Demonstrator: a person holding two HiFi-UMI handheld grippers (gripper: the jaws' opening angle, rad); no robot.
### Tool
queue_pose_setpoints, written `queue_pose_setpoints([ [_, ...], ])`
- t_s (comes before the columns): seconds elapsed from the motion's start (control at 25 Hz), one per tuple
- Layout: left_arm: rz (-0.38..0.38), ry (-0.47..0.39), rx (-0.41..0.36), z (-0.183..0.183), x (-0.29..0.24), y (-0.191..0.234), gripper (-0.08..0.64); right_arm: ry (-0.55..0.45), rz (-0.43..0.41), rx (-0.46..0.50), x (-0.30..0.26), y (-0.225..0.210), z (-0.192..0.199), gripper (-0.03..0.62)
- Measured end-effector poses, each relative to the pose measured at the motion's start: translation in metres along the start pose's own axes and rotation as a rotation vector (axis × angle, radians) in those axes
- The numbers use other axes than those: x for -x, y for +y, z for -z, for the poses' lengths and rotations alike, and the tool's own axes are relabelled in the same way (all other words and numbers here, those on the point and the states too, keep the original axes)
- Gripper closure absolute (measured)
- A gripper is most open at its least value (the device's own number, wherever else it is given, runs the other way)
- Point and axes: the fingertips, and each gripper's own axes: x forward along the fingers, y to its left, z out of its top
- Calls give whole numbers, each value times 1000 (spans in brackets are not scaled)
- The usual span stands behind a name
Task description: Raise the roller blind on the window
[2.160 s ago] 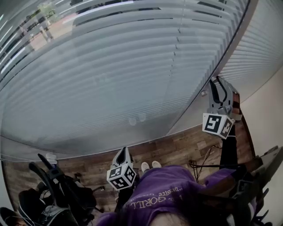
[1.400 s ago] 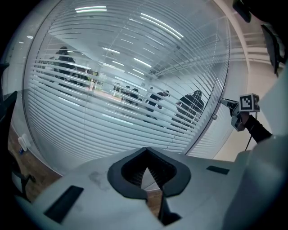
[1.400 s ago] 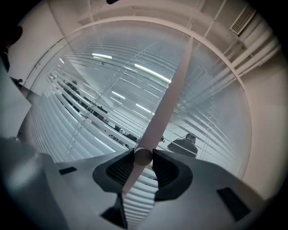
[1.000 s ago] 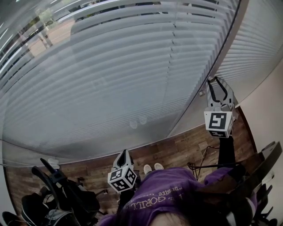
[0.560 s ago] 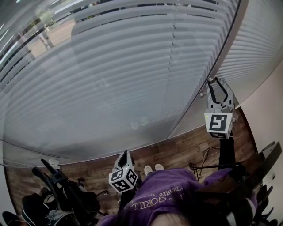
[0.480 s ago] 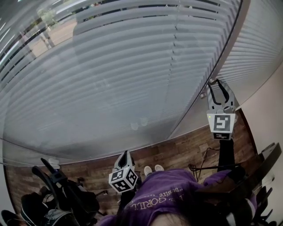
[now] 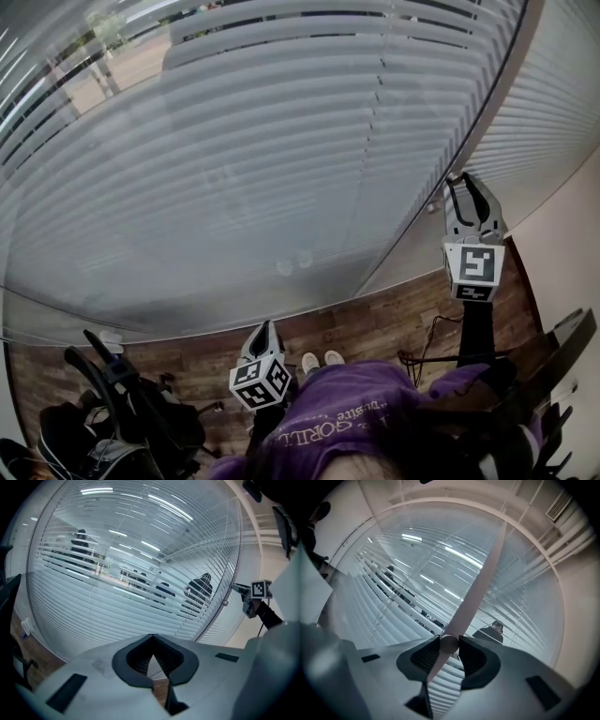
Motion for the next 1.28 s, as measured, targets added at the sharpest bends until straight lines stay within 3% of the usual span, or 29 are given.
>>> queue_pose_setpoints([
  [0.12,2,1,-3,0,-1,-1,560,-12,-6,-10,0,1,-3,468],
  [0.28,8,5,-6,0,-1,-3,560,-9,4,128,-1,-1,9,468],
  [0.44,13,10,-11,0,-3,-5,560,5,15,137,-1,-2,12,468],
  [0.6,15,8,-13,-4,-4,-7,560,2,26,294,-3,-2,8,468],
  [0.92,17,12,-15,1,-5,-5,560,26,63,451,-3,4,21,468],
  [1.16,17,10,-15,1,-5,-5,560,18,66,421,-3,3,21,468],
  [1.28,16,11,-14,1,-5,-4,560,4,27,320,-4,4,18,468],
])
